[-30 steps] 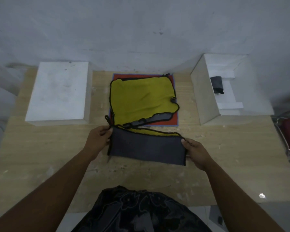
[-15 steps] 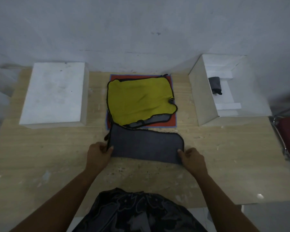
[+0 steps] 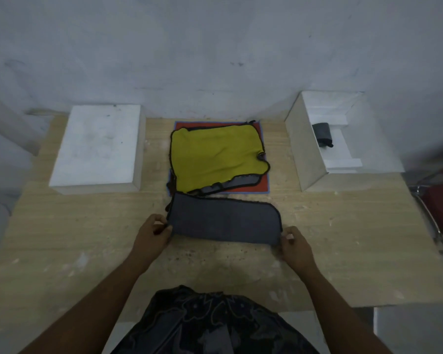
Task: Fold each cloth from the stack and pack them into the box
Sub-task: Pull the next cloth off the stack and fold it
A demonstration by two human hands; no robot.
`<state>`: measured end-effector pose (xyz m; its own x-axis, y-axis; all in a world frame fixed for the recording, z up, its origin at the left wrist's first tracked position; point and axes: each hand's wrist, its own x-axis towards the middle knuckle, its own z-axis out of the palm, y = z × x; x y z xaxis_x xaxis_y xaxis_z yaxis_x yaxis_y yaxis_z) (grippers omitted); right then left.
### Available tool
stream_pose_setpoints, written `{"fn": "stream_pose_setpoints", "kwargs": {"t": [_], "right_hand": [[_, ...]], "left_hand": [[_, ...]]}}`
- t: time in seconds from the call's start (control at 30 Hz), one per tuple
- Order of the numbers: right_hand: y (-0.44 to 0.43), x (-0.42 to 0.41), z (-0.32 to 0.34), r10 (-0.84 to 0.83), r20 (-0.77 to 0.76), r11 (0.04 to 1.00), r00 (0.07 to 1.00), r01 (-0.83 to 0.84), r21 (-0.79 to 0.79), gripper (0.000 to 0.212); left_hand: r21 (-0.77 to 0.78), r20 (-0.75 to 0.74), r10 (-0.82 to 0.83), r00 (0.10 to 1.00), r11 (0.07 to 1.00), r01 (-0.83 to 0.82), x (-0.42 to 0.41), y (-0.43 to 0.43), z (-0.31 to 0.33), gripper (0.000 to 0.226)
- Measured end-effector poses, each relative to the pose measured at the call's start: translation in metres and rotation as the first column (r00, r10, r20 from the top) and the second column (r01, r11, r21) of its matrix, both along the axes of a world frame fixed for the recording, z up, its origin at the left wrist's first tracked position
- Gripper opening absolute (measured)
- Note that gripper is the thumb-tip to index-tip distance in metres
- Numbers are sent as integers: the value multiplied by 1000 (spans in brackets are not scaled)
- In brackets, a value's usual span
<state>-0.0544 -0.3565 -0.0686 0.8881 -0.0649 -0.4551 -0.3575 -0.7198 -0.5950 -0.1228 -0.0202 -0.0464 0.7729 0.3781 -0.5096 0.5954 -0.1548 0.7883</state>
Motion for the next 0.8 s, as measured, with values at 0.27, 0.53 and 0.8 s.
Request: {"fn": "stream_pose_setpoints", "kwargs": {"t": [0.27, 0.53, 0.8], "right_hand": [[-41, -16, 13, 67, -207, 971, 976, -16, 239, 15], [-35, 6, 5, -89, -81, 925, 993, 112, 363, 11], [-18, 33, -12, -123, -8, 963, 992, 122, 240, 13]], "left_hand": [[-52, -135, -231, 963, 973, 226, -32, 10, 3, 37], [58, -103, -137, 985, 988, 144, -21, 7, -1, 18], [87, -90, 17, 996, 996, -9, 15, -2, -6, 31]]}}
